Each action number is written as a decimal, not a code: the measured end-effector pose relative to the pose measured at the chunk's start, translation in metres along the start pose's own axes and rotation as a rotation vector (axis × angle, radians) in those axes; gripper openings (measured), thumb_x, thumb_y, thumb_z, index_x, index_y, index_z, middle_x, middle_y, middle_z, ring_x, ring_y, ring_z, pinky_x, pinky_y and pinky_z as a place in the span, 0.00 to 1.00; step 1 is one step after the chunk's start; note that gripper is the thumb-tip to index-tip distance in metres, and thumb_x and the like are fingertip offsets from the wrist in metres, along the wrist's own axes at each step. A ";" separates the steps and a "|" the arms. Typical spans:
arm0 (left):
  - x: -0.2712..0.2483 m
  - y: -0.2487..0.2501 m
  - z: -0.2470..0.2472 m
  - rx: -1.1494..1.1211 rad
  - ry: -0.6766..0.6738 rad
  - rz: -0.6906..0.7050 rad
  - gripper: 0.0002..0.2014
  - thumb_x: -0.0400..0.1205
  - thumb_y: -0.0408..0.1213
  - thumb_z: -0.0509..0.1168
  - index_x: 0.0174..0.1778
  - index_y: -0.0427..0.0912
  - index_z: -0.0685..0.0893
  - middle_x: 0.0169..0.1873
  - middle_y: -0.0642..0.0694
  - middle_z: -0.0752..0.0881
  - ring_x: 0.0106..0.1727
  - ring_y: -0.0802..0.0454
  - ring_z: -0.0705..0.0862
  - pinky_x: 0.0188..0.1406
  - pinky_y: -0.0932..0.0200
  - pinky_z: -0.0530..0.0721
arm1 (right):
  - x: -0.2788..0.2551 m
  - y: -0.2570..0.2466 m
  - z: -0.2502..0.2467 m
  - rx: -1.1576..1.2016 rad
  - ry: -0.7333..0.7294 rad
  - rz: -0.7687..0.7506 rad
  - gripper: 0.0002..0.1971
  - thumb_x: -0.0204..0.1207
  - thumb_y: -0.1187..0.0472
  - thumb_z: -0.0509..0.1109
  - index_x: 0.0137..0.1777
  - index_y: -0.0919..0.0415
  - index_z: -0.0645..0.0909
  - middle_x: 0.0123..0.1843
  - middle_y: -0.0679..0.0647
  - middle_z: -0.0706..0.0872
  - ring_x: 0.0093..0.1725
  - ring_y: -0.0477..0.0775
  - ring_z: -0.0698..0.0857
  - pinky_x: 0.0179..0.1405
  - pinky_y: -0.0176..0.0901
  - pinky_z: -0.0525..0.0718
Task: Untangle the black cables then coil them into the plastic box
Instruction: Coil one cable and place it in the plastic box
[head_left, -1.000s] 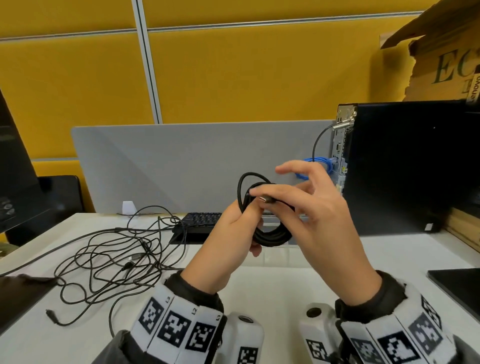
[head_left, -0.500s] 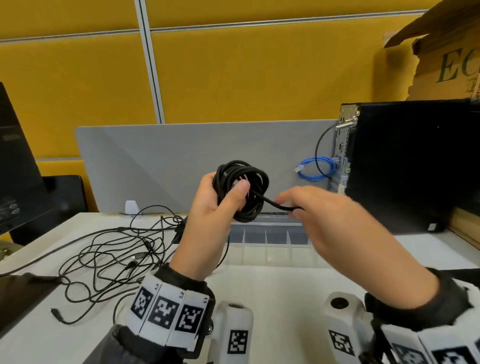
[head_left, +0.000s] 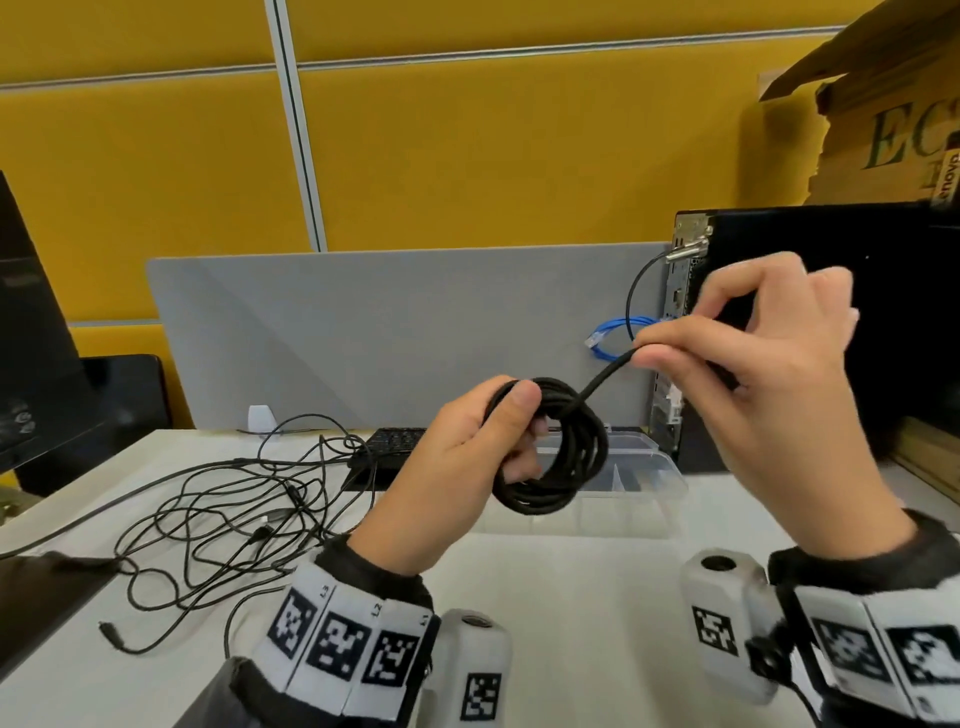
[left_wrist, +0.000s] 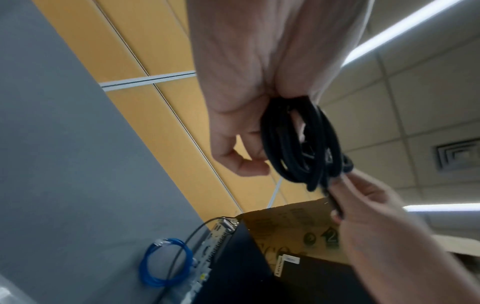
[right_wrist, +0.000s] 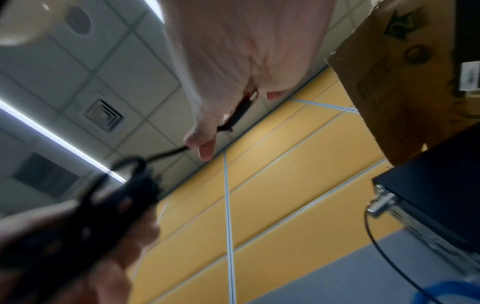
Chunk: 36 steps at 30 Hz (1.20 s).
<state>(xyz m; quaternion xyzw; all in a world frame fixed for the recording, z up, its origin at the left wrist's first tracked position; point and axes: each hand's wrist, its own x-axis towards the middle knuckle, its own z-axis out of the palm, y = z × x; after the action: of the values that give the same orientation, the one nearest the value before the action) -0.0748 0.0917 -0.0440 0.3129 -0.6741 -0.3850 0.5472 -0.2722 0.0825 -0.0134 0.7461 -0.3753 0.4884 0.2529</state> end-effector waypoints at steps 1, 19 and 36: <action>-0.001 0.002 0.003 -0.088 -0.029 -0.022 0.15 0.80 0.50 0.55 0.33 0.46 0.79 0.21 0.56 0.74 0.23 0.59 0.68 0.37 0.57 0.76 | -0.002 0.003 0.006 0.033 0.013 0.003 0.16 0.79 0.48 0.62 0.47 0.56 0.88 0.46 0.56 0.76 0.47 0.57 0.70 0.43 0.51 0.66; 0.004 -0.018 0.011 -0.028 0.187 0.024 0.11 0.75 0.51 0.62 0.34 0.50 0.84 0.28 0.55 0.80 0.34 0.56 0.77 0.40 0.56 0.78 | -0.006 -0.021 0.030 1.326 -0.506 0.762 0.10 0.81 0.68 0.62 0.60 0.60 0.76 0.45 0.67 0.89 0.44 0.57 0.88 0.45 0.39 0.88; 0.004 -0.017 0.009 -0.096 0.143 0.022 0.14 0.78 0.52 0.60 0.42 0.44 0.83 0.31 0.51 0.80 0.29 0.57 0.76 0.31 0.64 0.76 | -0.011 -0.028 0.034 1.185 -0.523 0.633 0.21 0.73 0.50 0.63 0.55 0.67 0.83 0.50 0.64 0.89 0.52 0.58 0.87 0.62 0.50 0.82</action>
<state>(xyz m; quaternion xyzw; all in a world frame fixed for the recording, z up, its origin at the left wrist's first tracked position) -0.0840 0.0818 -0.0574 0.3055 -0.6174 -0.3877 0.6125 -0.2340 0.0772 -0.0375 0.7058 -0.2940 0.4651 -0.4462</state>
